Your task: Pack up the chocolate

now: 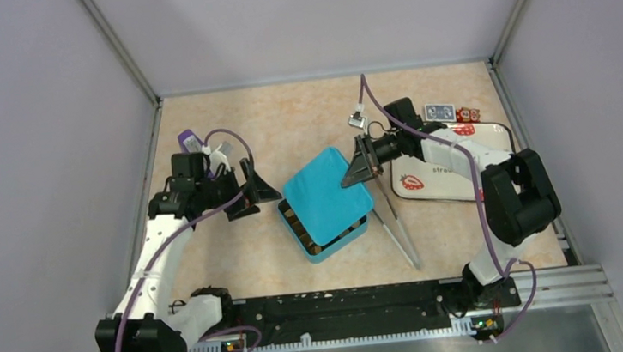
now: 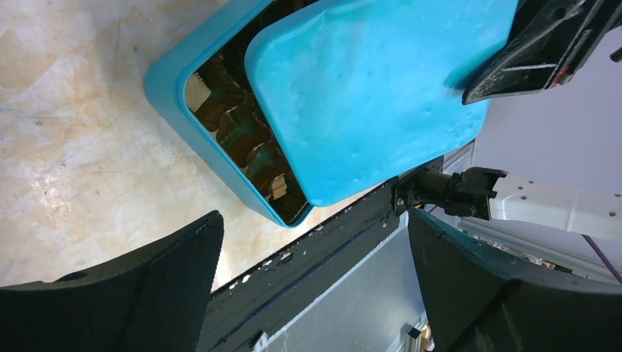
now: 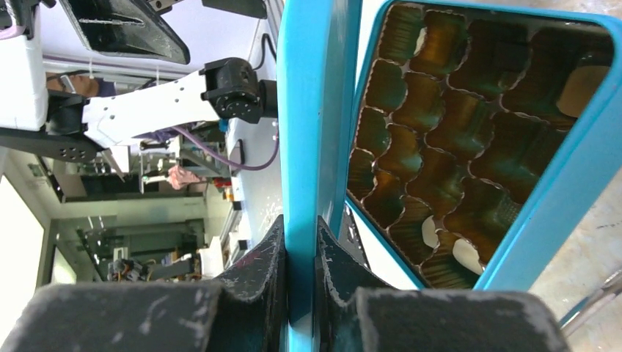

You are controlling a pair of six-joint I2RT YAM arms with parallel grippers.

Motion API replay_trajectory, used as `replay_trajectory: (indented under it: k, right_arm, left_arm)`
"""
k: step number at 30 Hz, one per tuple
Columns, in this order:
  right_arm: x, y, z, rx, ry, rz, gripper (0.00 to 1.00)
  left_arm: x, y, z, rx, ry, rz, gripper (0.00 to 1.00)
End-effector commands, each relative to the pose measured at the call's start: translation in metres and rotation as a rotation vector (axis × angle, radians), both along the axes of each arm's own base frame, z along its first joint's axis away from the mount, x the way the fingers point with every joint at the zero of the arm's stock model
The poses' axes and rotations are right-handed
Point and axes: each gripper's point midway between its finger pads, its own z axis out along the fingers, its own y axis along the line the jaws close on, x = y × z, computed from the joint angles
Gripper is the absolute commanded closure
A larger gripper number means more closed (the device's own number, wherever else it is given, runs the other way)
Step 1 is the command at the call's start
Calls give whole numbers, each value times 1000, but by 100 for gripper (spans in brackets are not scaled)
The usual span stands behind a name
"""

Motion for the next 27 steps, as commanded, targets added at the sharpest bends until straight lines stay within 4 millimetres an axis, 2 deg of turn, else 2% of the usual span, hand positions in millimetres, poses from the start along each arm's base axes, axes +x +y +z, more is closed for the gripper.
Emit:
replay_trajectory:
  k: [1,8,14,20,27]
  right_arm:
    - [0,7,33,95,-67,53,100]
    - [-1,11,46,141,-50,68,100]
    - [-11,23,46,203,3,90,100]
    - [-14,31,35,200,31,101,100]
    - [-20,30,19,217,89,115,100]
  left_arm:
    - [4,-2,18,-18,-112,-24,1]
    - [-1,0,8,0,-93,-20,1]
    - [-8,1,-7,0,-72,-19,1]
    - [-15,-5,-17,-47,-70,-33,1]
    - [-19,-7,-38,-68,-17,-33,1]
